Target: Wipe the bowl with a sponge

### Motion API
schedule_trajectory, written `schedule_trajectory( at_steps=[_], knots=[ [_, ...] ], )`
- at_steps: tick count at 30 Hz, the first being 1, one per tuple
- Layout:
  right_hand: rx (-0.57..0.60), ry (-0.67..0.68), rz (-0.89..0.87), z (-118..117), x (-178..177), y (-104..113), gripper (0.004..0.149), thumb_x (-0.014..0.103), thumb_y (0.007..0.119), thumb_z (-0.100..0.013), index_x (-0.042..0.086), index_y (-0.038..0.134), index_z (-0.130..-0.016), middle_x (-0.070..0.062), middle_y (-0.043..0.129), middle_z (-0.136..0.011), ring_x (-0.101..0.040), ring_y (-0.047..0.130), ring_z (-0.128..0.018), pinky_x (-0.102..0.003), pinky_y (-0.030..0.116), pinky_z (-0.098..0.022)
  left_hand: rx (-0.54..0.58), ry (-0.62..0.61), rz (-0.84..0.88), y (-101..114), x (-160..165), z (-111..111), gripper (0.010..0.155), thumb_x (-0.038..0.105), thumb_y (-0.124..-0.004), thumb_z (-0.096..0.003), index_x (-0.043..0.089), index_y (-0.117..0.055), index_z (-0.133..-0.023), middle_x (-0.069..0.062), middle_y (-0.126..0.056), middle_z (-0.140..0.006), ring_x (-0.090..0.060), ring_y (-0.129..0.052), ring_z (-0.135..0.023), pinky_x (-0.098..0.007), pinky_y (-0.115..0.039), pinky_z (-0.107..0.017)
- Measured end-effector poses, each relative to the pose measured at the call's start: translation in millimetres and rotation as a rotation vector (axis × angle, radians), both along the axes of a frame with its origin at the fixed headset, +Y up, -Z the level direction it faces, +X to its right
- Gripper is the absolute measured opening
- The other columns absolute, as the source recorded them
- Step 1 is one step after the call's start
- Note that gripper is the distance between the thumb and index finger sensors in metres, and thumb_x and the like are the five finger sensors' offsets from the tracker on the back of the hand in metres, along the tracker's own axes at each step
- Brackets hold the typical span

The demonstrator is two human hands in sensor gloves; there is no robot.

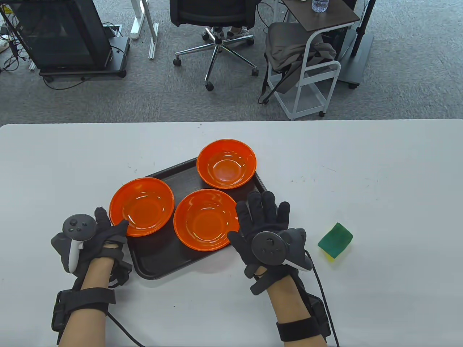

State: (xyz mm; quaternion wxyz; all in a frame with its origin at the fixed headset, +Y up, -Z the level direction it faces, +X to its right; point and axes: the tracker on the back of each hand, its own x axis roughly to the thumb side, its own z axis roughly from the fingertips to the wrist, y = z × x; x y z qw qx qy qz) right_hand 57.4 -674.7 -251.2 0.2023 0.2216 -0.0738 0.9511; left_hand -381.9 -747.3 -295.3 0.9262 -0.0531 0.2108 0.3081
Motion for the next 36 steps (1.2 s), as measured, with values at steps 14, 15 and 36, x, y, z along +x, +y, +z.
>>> schedule_trajectory(
  at_steps=[14,15,36],
  knots=[
    [-0.013,0.003,0.013,0,-1,-1,0.069,0.054,0.068,-0.061,0.013,0.036,-0.107,-0.029,0.024,-0.116,-0.058,0.015,-0.100,-0.077,0.011,-0.058,0.046,0.083,0.419,-27,-13,2,0.073,0.045,-0.086,-0.0505,0.010,-0.054,-0.106,-0.012,-0.098,-0.064,-0.021,-0.105,-0.028,-0.038,-0.090,-0.023],
    [-0.013,0.003,0.013,0,-1,-1,0.069,0.053,0.068,-0.061,0.013,0.036,-0.107,-0.029,0.024,-0.116,-0.058,0.015,-0.100,-0.077,0.011,-0.058,0.049,0.080,0.421,-27,-13,1,0.070,0.044,-0.086,-0.0506,0.010,-0.057,-0.105,-0.012,-0.098,-0.064,-0.021,-0.105,-0.029,-0.039,-0.090,-0.024],
    [-0.057,-0.085,-0.020,-7,22,-5,0.069,0.053,0.068,-0.061,0.013,0.037,-0.107,-0.029,0.025,-0.115,-0.058,0.016,-0.100,-0.077,0.011,-0.058,0.262,0.062,0.533,7,-15,3,0.056,0.041,-0.082,-0.0513,0.012,-0.068,-0.097,-0.008,-0.096,-0.059,-0.020,-0.103,-0.027,-0.040,-0.089,-0.027]
  ],
)
